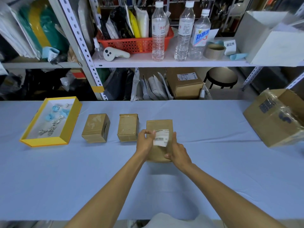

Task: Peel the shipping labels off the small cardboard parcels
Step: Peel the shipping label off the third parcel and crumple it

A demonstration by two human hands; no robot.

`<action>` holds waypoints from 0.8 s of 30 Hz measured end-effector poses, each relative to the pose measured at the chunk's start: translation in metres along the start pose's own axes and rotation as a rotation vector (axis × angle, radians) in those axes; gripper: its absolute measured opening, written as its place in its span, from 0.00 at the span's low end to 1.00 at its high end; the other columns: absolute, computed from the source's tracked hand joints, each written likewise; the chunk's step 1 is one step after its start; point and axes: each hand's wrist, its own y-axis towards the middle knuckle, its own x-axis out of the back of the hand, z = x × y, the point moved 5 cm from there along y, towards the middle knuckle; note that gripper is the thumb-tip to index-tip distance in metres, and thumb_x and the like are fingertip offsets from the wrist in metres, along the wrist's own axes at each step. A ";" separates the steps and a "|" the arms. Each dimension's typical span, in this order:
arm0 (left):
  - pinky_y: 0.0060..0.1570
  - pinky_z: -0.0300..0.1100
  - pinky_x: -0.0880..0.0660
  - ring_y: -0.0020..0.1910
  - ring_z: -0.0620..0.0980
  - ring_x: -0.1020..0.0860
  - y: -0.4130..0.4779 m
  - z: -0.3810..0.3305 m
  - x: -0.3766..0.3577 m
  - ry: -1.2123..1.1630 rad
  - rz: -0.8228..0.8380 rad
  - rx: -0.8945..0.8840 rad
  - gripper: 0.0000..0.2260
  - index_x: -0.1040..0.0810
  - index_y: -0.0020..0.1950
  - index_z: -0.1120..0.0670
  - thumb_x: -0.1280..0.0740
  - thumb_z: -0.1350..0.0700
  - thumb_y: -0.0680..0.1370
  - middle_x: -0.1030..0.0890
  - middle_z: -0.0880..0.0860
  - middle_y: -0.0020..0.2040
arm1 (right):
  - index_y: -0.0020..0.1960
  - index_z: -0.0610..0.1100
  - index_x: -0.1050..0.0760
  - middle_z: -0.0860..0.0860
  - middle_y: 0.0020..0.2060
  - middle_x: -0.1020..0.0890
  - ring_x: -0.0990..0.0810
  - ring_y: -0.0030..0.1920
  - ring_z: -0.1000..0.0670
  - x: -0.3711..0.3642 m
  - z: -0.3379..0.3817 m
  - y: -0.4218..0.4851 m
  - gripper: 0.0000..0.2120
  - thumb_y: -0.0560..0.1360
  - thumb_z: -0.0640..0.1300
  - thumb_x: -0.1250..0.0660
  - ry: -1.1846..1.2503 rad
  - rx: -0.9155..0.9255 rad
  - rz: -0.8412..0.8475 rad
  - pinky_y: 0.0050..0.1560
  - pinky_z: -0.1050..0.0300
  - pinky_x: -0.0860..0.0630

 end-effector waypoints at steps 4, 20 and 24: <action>0.47 0.38 0.26 0.55 0.46 0.26 -0.004 -0.003 0.011 0.010 0.099 -0.081 0.18 0.32 0.64 0.44 0.36 0.63 0.79 0.28 0.49 0.63 | 0.78 0.46 0.60 0.43 0.61 0.27 0.24 0.57 0.42 0.001 -0.001 0.001 0.46 0.74 0.41 0.31 -0.084 0.018 -0.028 0.55 0.51 0.24; 0.31 0.40 0.24 0.49 0.56 0.19 -0.015 0.031 0.024 0.101 0.101 -0.124 0.50 0.54 0.77 0.38 0.32 0.74 0.70 0.24 0.51 0.64 | 0.74 0.46 0.55 0.45 0.71 0.33 0.27 0.64 0.40 0.006 0.000 0.009 0.61 0.56 0.56 0.18 -0.087 -0.010 -0.113 0.58 0.46 0.26; 0.38 0.40 0.19 0.51 0.45 0.18 -0.018 0.035 0.028 0.097 0.100 -0.128 0.51 0.53 0.78 0.42 0.31 0.75 0.68 0.23 0.51 0.63 | 0.72 0.57 0.79 0.45 0.69 0.34 0.26 0.63 0.38 0.014 0.007 0.015 0.76 0.52 0.59 0.17 -0.168 0.051 -0.081 0.58 0.44 0.26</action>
